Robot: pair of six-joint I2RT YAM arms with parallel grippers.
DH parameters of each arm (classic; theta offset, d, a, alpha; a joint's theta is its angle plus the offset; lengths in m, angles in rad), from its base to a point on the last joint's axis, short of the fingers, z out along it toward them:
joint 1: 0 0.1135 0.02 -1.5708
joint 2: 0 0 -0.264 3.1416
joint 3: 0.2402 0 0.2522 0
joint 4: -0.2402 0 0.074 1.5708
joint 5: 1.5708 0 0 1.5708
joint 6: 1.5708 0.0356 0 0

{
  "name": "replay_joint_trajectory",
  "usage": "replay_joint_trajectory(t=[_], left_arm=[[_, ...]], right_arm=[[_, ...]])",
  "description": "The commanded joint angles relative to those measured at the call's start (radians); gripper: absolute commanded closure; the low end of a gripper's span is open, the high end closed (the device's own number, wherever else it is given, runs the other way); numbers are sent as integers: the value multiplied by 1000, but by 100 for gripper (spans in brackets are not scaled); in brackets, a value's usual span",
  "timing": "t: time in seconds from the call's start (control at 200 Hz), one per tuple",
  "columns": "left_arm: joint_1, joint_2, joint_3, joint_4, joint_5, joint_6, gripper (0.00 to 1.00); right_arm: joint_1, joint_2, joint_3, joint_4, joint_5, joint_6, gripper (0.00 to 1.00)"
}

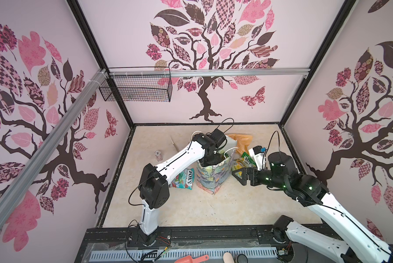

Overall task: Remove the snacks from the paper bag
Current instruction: 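Lower the left gripper into the bag and grasp the yellow pack, then lift the yellow pack up out of the bag with the left gripper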

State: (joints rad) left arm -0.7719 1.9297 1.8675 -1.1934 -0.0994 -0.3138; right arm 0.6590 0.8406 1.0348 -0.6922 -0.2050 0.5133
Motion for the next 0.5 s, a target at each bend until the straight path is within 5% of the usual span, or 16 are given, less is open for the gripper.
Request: replay_joint_trajectory(t=[0.0, 0.49], left_arm=[[1, -66, 45, 10, -28, -7, 100], [-26, -139, 148, 1, -95, 25, 100]], right_arm=[[3, 2, 13, 6, 10, 2, 0], [4, 9, 7, 19, 5, 7, 1]])
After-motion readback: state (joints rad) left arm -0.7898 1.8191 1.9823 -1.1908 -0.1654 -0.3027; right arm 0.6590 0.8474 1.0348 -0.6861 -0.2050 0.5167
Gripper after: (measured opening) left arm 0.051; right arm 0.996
